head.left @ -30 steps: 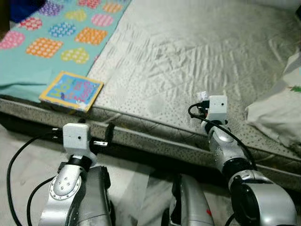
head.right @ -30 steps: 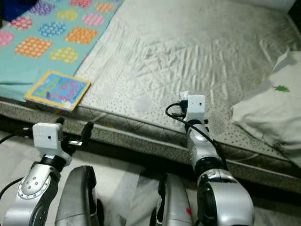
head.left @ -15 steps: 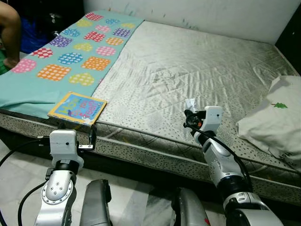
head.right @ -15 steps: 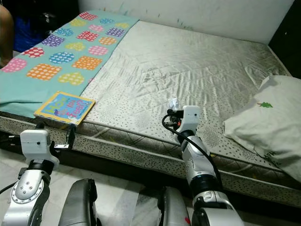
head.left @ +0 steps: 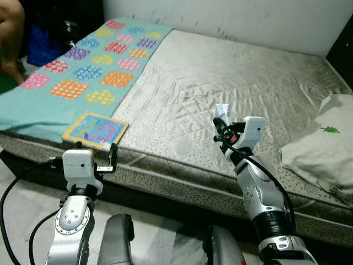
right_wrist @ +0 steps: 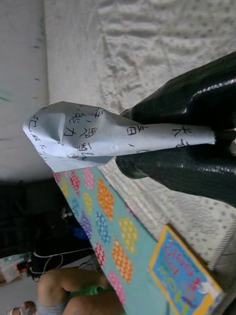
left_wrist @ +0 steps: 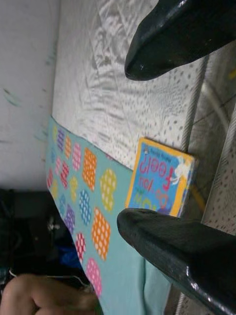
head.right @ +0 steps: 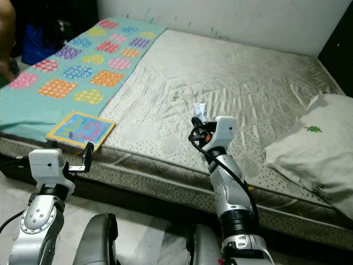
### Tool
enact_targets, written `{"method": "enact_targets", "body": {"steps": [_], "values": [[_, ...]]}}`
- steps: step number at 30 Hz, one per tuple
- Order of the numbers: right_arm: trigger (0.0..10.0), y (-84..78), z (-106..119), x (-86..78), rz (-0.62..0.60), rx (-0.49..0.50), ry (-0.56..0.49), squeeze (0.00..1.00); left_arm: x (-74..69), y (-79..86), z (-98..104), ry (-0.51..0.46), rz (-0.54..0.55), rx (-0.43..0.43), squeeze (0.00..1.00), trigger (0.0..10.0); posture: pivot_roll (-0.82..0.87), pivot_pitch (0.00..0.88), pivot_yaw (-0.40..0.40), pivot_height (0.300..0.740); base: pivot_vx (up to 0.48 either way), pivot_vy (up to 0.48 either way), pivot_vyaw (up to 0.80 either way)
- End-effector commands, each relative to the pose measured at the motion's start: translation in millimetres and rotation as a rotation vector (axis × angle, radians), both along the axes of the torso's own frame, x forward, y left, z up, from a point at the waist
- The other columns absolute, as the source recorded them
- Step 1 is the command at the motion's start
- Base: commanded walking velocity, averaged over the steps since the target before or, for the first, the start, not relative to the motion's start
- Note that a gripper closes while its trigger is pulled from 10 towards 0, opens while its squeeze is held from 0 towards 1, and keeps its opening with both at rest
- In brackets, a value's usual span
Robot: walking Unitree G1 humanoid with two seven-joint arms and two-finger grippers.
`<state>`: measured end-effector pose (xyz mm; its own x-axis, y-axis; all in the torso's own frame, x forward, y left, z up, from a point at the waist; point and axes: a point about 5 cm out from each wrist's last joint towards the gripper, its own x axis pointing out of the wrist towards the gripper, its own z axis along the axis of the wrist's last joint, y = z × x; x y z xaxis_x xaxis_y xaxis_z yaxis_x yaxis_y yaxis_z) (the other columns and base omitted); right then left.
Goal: Clean up the room
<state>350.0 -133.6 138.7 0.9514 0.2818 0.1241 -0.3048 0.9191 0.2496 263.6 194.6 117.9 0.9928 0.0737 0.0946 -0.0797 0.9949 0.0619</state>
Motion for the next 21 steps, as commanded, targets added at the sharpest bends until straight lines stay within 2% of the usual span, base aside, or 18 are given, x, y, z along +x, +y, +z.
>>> {"method": "enact_targets", "body": {"steps": [1,6,7,8,13,16,18,21], "values": [[10.0,-4.2,11.0,1.8,-0.013,-0.005,-0.032,0.00,3.5,0.2,8.9,-0.023,-0.001,0.019,0.00,10.0,0.09,0.000,-0.079,0.658,0.000,0.000,0.00],[10.0,-7.4,13.8,4.2,-0.025,-0.012,-0.028,0.00,7.1,-2.5,13.3,-0.028,-0.092,0.034,0.00,10.0,0.09,0.000,-0.080,0.673,0.000,0.000,0.00],[10.0,-13.8,16.9,7.3,-0.045,-0.024,-0.020,0.00,10.7,-6.6,15.5,-0.021,-0.176,0.043,0.00,10.0,0.10,0.000,-0.080,0.683,0.000,0.000,0.00],[10.0,-16.7,17.4,8.2,-0.055,-0.030,-0.013,0.00,11.8,-8.4,15.1,-0.015,-0.198,0.047,0.00,10.0,0.10,0.000,-0.080,0.688,0.000,0.000,0.00],[10.0,-23.6,13.4,7.9,-0.065,-0.058,0.021,0.00,9.7,-13.7,8.1,0.008,-0.205,0.054,0.00,10.0,0.09,0.000,-0.067,0.712,0.000,0.000,0.00],[10.0,-24.8,14.8,5.4,-0.053,-0.107,0.008,0.00,6.4,-14.9,2.8,0.020,-0.186,0.063,0.00,10.0,0.08,0.000,-0.051,0.726,0.000,0.000,0.00],[10.0,-21.2,13.3,1.3,-0.026,-0.162,0.013,0.00,2.9,-14.4,-0.4,0.018,-0.176,0.110,0.00,10.0,0.07,0.000,-0.037,0.740,0.000,0.000,0.00],[10.0,-18.3,7.4,-3.6,-0.014,-0.180,0.021,0.00,2.6,-11.0,-2.4,0.033,-0.151,0.057,0.00,10.0,0.07,0.000,-0.032,0.740,0.000,0.000,0.00]]}}
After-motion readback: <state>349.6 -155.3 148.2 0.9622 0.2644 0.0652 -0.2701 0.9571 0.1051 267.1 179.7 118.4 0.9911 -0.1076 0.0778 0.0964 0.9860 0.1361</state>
